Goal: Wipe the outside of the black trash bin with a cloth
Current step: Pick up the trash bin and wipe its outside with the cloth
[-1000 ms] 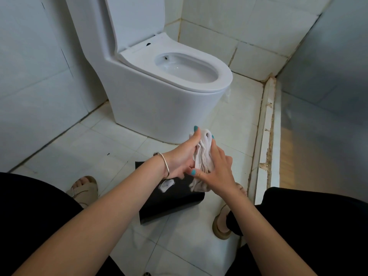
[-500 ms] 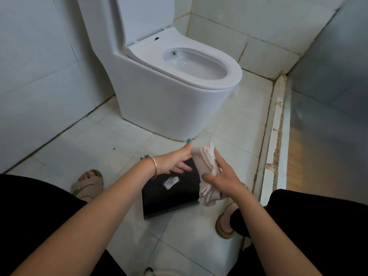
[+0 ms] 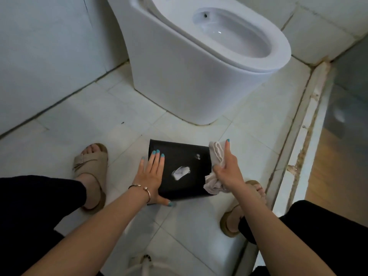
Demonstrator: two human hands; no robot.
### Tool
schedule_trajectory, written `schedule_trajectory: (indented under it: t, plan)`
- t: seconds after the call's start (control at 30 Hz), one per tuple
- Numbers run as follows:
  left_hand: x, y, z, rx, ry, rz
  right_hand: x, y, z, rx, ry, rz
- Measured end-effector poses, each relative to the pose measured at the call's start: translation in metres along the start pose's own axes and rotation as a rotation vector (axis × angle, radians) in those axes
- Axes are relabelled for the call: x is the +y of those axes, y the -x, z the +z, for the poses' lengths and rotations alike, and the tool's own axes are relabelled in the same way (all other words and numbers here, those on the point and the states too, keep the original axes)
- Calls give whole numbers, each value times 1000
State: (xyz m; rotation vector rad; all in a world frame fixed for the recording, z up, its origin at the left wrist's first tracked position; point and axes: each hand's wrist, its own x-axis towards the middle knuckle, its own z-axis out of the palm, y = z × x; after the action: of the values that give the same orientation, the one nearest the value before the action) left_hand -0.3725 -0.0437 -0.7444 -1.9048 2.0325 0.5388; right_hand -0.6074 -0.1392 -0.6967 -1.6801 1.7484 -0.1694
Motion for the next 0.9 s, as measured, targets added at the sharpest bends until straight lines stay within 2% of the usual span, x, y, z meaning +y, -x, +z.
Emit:
schedule_trajectory:
  t: [0.1,0.23,0.43,0.7,0.83,0.9]
  plan:
    - [-1,-2,7,45,20,-52,1,-12,13,-18,-22,49]
    - [0,-4,14,64,102,-82,3,-17,25,100,-26,200]
    - [0,-9,18,24,202,-73,5,-16,43,239,33,108]
    - [-6,-4,19,93,526,35,9,-26,38,127,52,81]
    - [-5,-3,20,129,519,36,8,-22,49,53,108,-17]
    - [-6,-3,18,135,489,31,10,-26,46,77,68,18]
